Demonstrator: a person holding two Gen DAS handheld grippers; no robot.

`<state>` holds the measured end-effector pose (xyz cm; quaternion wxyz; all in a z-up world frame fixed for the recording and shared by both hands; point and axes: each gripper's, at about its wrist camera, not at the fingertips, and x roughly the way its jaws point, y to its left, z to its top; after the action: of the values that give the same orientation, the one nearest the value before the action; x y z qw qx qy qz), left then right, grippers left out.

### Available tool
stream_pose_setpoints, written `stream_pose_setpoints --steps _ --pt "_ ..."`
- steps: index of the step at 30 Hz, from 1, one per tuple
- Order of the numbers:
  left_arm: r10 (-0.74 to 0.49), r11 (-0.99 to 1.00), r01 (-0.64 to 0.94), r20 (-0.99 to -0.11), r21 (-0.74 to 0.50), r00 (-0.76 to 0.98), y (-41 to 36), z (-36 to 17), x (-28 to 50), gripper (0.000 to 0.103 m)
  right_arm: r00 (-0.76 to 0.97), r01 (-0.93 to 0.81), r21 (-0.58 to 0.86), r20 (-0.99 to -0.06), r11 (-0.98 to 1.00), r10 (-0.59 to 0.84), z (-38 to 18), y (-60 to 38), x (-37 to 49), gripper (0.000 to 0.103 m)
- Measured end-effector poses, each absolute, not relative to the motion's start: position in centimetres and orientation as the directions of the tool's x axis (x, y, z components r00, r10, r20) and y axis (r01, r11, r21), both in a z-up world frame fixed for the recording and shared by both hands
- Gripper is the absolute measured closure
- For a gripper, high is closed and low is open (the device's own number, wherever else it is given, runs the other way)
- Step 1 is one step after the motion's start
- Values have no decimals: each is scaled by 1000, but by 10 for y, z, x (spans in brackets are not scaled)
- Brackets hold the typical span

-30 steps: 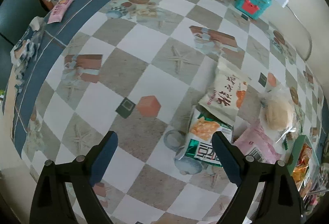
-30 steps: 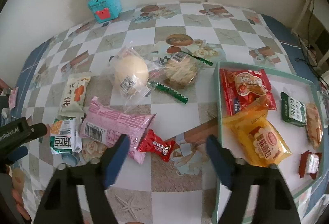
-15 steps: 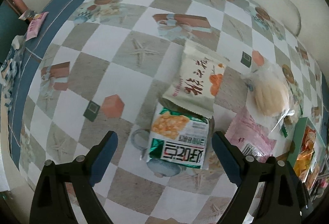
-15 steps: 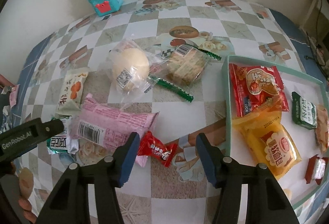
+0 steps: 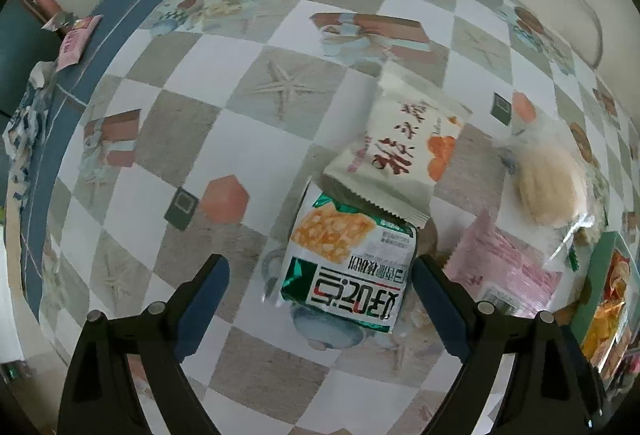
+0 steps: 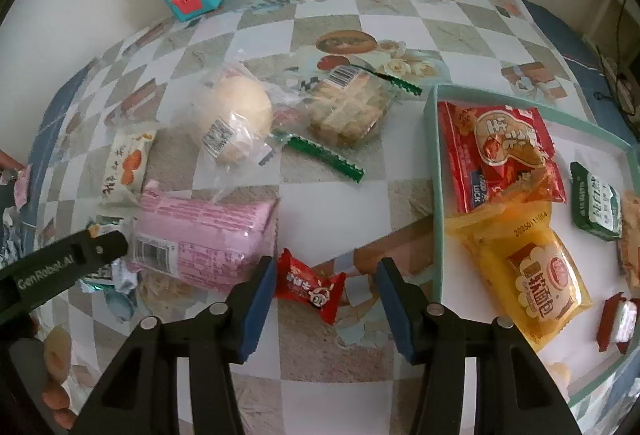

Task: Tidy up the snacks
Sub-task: 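Grasp the green cracker bag with left tool while right tool grasps small red candy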

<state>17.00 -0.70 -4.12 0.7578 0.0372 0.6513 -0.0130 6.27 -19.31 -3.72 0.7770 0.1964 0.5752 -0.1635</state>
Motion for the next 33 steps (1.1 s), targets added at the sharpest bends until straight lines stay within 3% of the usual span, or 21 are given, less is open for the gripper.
stream_pose_setpoints --steps 6,13,23,28,29,33 --pt "37 999 13 -988 40 149 8 -44 174 10 268 473 98 -963 875 -37 -41 -189 66 49" --pt "38 999 7 -987 40 154 14 -46 172 11 274 456 100 -961 884 -33 -41 -184 69 65" --pt "5 999 31 -985 11 171 4 -34 169 44 299 476 153 -954 866 5 -38 -191 64 76" --pt "-10 1000 29 -984 -5 176 5 -24 167 52 312 477 162 -950 864 6 -30 -195 57 77" --pt "-23 999 27 -984 -18 174 6 -23 166 69 316 478 164 -949 863 6 -27 -196 54 77" --pt "-25 1000 16 -984 -23 176 9 -19 162 72 325 476 171 -946 863 8 -19 -195 47 77"
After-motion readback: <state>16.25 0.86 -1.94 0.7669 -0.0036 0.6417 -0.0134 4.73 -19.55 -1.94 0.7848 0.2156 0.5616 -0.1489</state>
